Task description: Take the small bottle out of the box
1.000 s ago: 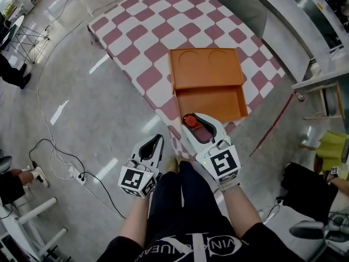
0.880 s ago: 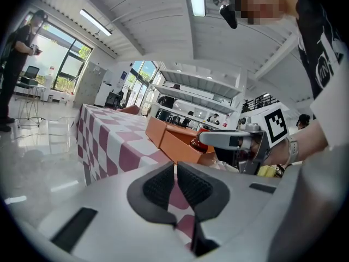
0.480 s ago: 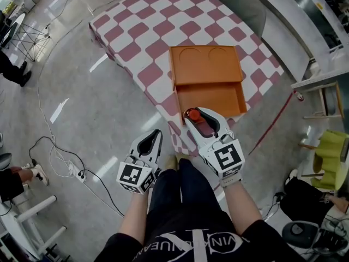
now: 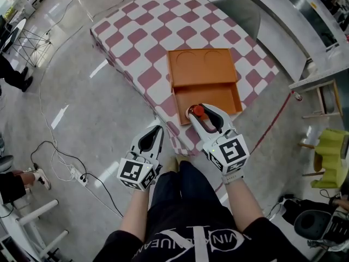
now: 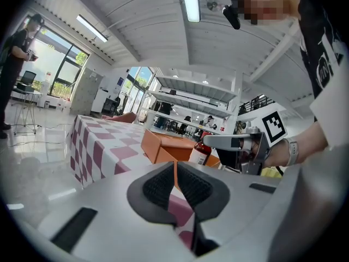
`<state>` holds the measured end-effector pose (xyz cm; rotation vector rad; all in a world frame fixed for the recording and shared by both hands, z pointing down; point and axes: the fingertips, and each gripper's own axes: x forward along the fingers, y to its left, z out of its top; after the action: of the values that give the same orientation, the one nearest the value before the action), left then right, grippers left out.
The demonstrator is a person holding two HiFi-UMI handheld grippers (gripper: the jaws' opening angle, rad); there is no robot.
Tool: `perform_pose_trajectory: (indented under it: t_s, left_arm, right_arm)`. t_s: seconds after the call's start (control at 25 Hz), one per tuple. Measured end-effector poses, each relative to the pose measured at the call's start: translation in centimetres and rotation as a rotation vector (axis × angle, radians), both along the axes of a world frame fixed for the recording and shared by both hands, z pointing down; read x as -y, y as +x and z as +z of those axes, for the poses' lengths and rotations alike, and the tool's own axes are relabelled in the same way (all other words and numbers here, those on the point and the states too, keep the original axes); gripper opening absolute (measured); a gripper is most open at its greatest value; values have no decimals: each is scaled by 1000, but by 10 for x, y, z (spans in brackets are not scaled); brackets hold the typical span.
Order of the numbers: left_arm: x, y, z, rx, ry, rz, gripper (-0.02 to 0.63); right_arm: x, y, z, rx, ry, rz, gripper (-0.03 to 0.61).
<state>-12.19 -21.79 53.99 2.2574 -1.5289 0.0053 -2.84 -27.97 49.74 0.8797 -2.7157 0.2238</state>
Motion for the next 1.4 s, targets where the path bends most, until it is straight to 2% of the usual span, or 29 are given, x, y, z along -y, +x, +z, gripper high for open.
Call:
perform_pose_trajectory:
  t_s: [0.52, 0.72, 1.4]
  left_arm:
    - [18, 9, -30, 13, 44, 26, 21]
    - [27, 12, -43, -6, 55, 37, 21]
    - [53, 27, -91, 7, 96, 75, 20]
  right_arm:
    - [7, 15, -20, 40, -41, 13, 144]
    - [12, 18, -32, 54, -32, 12, 144]
    - [24, 34, -73, 74, -3, 5, 144]
